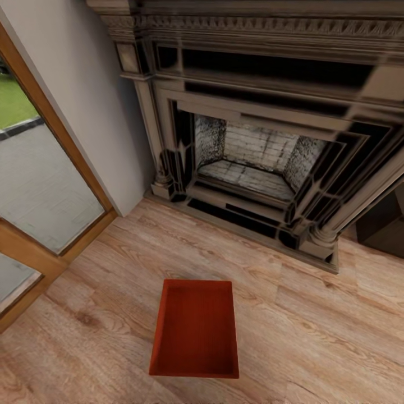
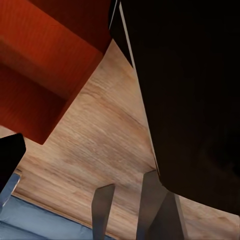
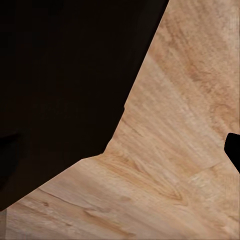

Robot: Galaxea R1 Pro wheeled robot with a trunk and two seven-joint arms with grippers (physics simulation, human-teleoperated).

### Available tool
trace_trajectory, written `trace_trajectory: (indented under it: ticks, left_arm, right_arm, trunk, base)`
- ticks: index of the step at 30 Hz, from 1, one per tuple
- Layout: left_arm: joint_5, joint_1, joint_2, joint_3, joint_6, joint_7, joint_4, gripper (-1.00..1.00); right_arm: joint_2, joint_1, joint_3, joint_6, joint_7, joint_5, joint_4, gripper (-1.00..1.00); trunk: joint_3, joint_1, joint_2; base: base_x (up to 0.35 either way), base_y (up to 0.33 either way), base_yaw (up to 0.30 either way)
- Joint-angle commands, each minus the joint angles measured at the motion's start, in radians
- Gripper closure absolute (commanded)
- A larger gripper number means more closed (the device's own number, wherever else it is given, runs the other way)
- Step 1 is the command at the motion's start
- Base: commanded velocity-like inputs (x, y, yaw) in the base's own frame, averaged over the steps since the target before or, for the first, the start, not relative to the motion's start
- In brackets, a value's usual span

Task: Move the two storage containers from the living room to the garage. In the garage, place one container on the floor and stack the other container on top of it (either order is fine).

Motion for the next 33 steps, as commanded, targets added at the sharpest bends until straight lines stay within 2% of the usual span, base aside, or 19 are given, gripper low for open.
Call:
trace_trajectory:
  ticks: [1, 33]
  left_arm:
    - [0.002, 0.0, 0.0, 0.003, -0.002, 0.001, -0.001, -1.0]
    - [0.002, 0.0, 0.0, 0.003, -0.002, 0.001, -0.001, -1.0]
  right_arm:
    - [0.0, -0.001, 0.008, -0.006, -0.001, -0.007, 0.003, -1.0]
    - [0.0, -0.001, 0.01, -0.007, -0.001, -0.005, 0.003, -1.0]
  trunk:
    - [-0.002, 0.0, 0.0]
    - [-0.051, 0.0, 0.0]
  base:
    - [0.0, 0.0, 0.0]
    - [0.0, 0.0, 0.0]
